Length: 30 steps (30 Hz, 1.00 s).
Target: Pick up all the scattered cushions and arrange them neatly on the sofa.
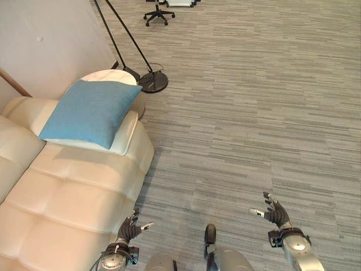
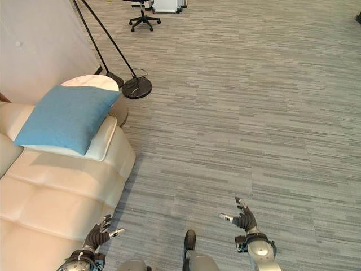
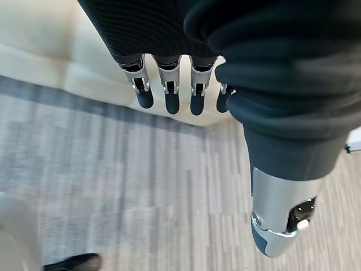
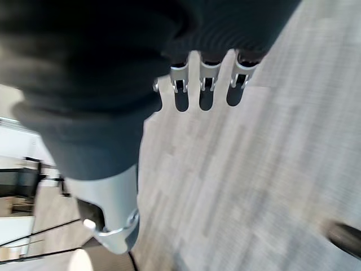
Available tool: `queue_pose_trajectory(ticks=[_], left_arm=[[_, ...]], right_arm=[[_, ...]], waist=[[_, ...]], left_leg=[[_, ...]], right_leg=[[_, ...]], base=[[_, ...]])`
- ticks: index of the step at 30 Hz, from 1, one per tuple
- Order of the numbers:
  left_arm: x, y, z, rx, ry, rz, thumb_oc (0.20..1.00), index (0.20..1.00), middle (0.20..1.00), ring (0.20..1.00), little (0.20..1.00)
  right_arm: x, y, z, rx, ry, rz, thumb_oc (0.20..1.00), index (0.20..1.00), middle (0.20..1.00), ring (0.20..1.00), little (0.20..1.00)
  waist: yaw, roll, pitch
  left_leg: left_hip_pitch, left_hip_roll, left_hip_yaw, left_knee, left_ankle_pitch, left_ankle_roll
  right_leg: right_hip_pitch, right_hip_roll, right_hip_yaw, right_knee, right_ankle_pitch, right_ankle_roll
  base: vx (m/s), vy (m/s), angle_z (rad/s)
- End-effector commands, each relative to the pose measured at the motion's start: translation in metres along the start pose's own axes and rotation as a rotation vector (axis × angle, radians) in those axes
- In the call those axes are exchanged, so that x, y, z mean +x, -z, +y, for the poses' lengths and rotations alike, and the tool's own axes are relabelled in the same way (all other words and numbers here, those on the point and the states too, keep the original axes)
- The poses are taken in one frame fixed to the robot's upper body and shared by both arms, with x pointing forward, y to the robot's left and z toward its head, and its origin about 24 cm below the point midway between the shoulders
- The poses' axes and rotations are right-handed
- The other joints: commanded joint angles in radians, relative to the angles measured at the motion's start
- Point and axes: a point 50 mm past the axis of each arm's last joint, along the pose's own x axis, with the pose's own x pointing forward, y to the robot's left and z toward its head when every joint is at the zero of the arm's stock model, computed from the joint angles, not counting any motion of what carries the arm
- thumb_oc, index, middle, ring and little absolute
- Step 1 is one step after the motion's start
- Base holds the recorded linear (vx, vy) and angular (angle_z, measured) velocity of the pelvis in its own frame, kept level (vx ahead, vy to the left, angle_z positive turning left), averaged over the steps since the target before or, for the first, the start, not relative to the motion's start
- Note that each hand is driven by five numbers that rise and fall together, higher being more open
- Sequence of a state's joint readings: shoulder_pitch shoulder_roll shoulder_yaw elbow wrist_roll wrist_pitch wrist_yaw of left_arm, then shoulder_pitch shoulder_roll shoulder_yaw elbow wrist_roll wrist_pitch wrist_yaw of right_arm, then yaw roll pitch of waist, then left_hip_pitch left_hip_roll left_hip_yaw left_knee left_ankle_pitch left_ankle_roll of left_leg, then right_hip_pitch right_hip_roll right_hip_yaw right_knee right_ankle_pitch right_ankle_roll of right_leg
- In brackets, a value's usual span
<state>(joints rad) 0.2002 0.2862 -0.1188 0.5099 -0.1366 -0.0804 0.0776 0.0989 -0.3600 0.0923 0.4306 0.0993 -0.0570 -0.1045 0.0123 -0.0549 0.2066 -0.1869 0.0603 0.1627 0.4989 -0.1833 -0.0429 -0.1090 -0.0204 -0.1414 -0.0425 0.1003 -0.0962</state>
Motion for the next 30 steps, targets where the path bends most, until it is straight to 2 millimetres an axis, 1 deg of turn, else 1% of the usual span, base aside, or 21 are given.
queue_pose_trajectory(ticks=[1,3,5,6,8,10,12,13,14,15,17,18,19,20,21,23,24,26,28,29,30], left_arm=[[0.005,-0.025,0.003,0.036,0.011,-0.116,1.0,1.0,1.0,1.0,1.0],[0.003,-0.021,0.003,0.019,-0.007,-0.098,1.0,1.0,1.0,1.0,1.0],[0.001,-0.017,0.006,-0.005,-0.03,-0.086,1.0,1.0,1.0,1.0,1.0],[0.001,-0.013,0.01,-0.024,-0.054,-0.065,1.0,1.0,1.0,1.0,1.0],[0.0,-0.011,0.012,-0.033,-0.073,-0.056,1.0,1.0,1.0,1.0,1.0],[0.0,-0.011,0.015,-0.038,-0.087,-0.055,1.0,1.0,1.0,1.0,1.0],[-0.002,-0.007,0.019,-0.039,-0.101,-0.044,1.0,1.0,1.0,1.0,1.0],[-0.003,-0.005,0.021,-0.032,-0.103,-0.035,1.0,1.0,1.0,1.0,1.0],[-0.004,-0.002,0.022,-0.026,-0.104,-0.022,1.0,1.0,1.0,1.0,1.0],[-0.004,-0.002,0.024,-0.022,-0.107,-0.019,1.0,1.0,1.0,1.0,1.0],[-0.002,-0.005,0.027,-0.018,-0.113,-0.024,1.0,1.0,1.0,1.0,1.0],[-0.002,-0.006,0.029,-0.016,-0.119,-0.031,1.0,1.0,1.0,1.0,1.0],[-0.002,-0.007,0.029,-0.017,-0.12,-0.032,1.0,1.0,1.0,1.0,1.0],[0.0,-0.012,0.033,-0.015,-0.132,-0.049,1.0,1.0,1.0,1.0,1.0],[0.001,-0.012,0.033,-0.018,-0.138,-0.051,1.0,1.0,1.0,1.0,1.0],[0.001,-0.013,0.034,-0.027,-0.142,-0.055,1.0,1.0,1.0,1.0,1.0],[0.001,-0.013,0.034,-0.03,-0.141,-0.058,1.0,1.0,1.0,1.0,1.0],[0.002,-0.013,0.032,-0.031,-0.133,-0.057,1.0,1.0,1.0,1.0,1.0],[0.004,-0.015,0.03,-0.028,-0.129,-0.061,1.0,1.0,1.0,1.0,1.0],[0.005,-0.015,0.03,-0.017,-0.124,-0.059,1.0,1.0,1.0,1.0,1.0],[0.004,-0.012,0.029,-0.008,-0.117,-0.05,1.0,1.0,1.0,1.0,1.0]], right_arm=[[-0.008,-0.004,-0.019,-0.003,0.061,-0.051,1.0,1.0,1.0,1.0,1.0],[-0.011,0.003,-0.018,-0.009,0.062,-0.022,1.0,1.0,1.0,1.0,1.0],[-0.012,0.006,-0.016,-0.015,0.062,-0.008,1.0,1.0,1.0,1.0,1.0],[-0.014,0.01,-0.015,-0.024,0.059,0.008,1.0,1.0,1.0,1.0,1.0],[-0.014,0.013,-0.014,-0.031,0.06,0.023,1.0,1.0,1.0,1.0,1.0],[-0.015,0.016,-0.012,-0.033,0.056,0.034,1.0,1.0,1.0,1.0,1.0],[-0.016,0.017,-0.01,-0.04,0.041,0.043,1.0,1.0,1.0,1.0,1.0],[-0.017,0.019,-0.009,-0.044,0.036,0.052,1.0,1.0,1.0,1.0,1.0],[-0.018,0.021,-0.006,-0.044,0.026,0.059,1.0,1.0,1.0,1.0,1.0],[-0.018,0.021,-0.005,-0.04,0.023,0.057,1.0,1.0,1.0,1.0,1.0],[-0.018,0.02,0.002,-0.028,-0.001,0.055,1.0,1.0,1.0,1.0,1.0],[-0.017,0.018,0.004,-0.027,-0.006,0.044,1.0,1.0,1.0,1.0,1.0],[-0.016,0.017,0.005,-0.027,-0.007,0.042,1.0,1.0,1.0,1.0,1.0],[-0.014,0.013,0.008,-0.034,-0.015,0.026,1.0,1.0,1.0,1.0,1.0],[-0.012,0.01,0.009,-0.035,-0.019,0.011,1.0,1.0,1.0,1.0,1.0],[-0.01,0.007,0.01,-0.035,-0.028,0.001,1.0,1.0,1.0,1.0,1.0],[-0.01,0.006,0.009,-0.034,-0.026,-0.001,1.0,1.0,1.0,1.0,1.0],[-0.01,0.007,0.006,-0.032,-0.017,0.005,1.0,1.0,1.0,1.0,1.0],[-0.011,0.009,0.002,-0.035,-0.005,0.015,1.0,1.0,1.0,1.0,1.0],[-0.012,0.012,0.001,-0.031,-0.002,0.026,1.0,1.0,1.0,1.0,1.0],[-0.014,0.016,-0.003,-0.02,0.012,0.035,1.0,1.0,1.0,1.0,1.0]], waist=[[-0.013,0.021,0.01],[-0.002,0.038,0.007],[0.011,0.04,0.006],[0.026,0.05,-0.004],[0.037,0.046,-0.013],[0.04,0.043,-0.024],[0.051,0.038,-0.048],[0.055,0.027,-0.059],[0.061,0.009,-0.073],[0.064,-0.009,-0.075],[0.065,-0.036,-0.065],[0.064,-0.039,-0.059],[0.068,-0.031,-0.061],[0.06,-0.002,-0.038],[0.053,0.008,-0.028],[0.034,0.026,-0.012],[0.023,0.032,-0.002],[-0.011,0.031,0.012],[-0.028,0.02,0.018],[-0.028,0.011,0.012],[-0.026,0.006,0.007]], left_leg=[[0.012,0.008,0.032,-0.217,0.122,0.003],[-0.017,0.01,0.047,-0.325,0.208,-0.018],[-0.036,0.015,0.066,-0.365,0.253,-0.025],[-0.062,0.025,0.082,-0.43,0.288,-0.028],[-0.068,0.018,0.114,-0.501,0.285,-0.033],[-0.067,0.016,0.159,-0.518,0.294,-0.028],[-0.078,0.023,0.188,-0.486,0.31,-0.019],[-0.087,0.018,0.181,-0.453,0.316,-0.011],[-0.098,-0.004,0.163,-0.418,0.297,0.005],[-0.097,-0.021,0.152,-0.391,0.279,0.016],[-0.07,-0.068,0.129,-0.37,0.219,0.062],[-0.054,-0.085,0.114,-0.367,0.194,0.08],[-0.062,-0.071,0.126,-0.369,0.212,0.086],[0.007,-0.072,0.089,-0.386,0.179,0.108],[0.049,-0.079,0.064,-0.404,0.166,0.111],[0.107,-0.083,0.023,-0.42,0.151,0.106],[0.128,-0.088,0.002,-0.425,0.148,0.103],[0.18,-0.109,-0.064,-0.445,0.136,0.088],[0.2,-0.133,-0.114,-0.448,0.12,0.082],[0.2,-0.149,-0.134,-0.44,0.112,0.077],[0.202,-0.152,-0.151,-0.42,0.093,0.06]], right_leg=[[0.069,-0.073,-0.034,0.061,-0.131,0.191],[0.116,-0.05,-0.041,0.064,-0.169,0.187],[0.161,-0.042,-0.044,0.073,-0.206,0.182],[0.2,-0.029,-0.048,0.082,-0.24,0.181],[0.259,-0.037,-0.048,0.093,-0.292,0.187],[0.293,-0.042,-0.053,0.11,-0.321,0.194],[0.328,-0.049,-0.053,0.133,-0.34,0.203],[0.34,-0.065,-0.06,0.155,-0.337,0.211],[0.337,-0.087,-0.06,0.191,-0.317,0.226],[0.321,-0.11,-0.061,0.258,-0.264,0.242],[0.249,-0.157,-0.028,0.442,-0.111,0.279],[0.22,-0.168,-0.013,0.511,-0.043,0.283],[0.212,-0.158,-0.016,0.505,-0.029,0.275],[0.101,-0.155,0.0,0.641,-0.006,0.25],[0.04,-0.149,0.004,0.654,-0.056,0.231],[-0.019,-0.122,-0.014,0.581,-0.129,0.209],[-0.051,-0.101,-0.01,0.54,-0.142,0.205],[-0.097,-0.033,0.033,0.376,-0.145,0.216],[-0.115,0.001,0.079,0.256,-0.114,0.234],[-0.091,0.0,0.088,0.208,-0.115,0.231],[-0.059,-0.02,0.073,0.18,-0.11,0.227]], base=[[0.36,-0.021,0.16],[0.45,0.002,0.29],[0.52,0.048,0.09],[0.63,0.113,0.01],[0.59,0.128,-0.07],[0.46,0.131,-0.03],[0.55,0.176,-0.02],[0.59,0.212,0.0],[0.54,0.217,0.04],[0.48,0.232,0.05],[0.41,0.263,0.28],[0.22,0.17,0.54],[0.29,0.158,0.57],[0.27,0.118,0.64],[0.46,0.142,0.57],[0.37,0.025,0.86],[0.34,-0.031,1.17],[0.35,-0.082,1.0],[0.3,-0.103,1.18],[0.32,-0.161,1.5],[0.21,-0.129,1.55]])
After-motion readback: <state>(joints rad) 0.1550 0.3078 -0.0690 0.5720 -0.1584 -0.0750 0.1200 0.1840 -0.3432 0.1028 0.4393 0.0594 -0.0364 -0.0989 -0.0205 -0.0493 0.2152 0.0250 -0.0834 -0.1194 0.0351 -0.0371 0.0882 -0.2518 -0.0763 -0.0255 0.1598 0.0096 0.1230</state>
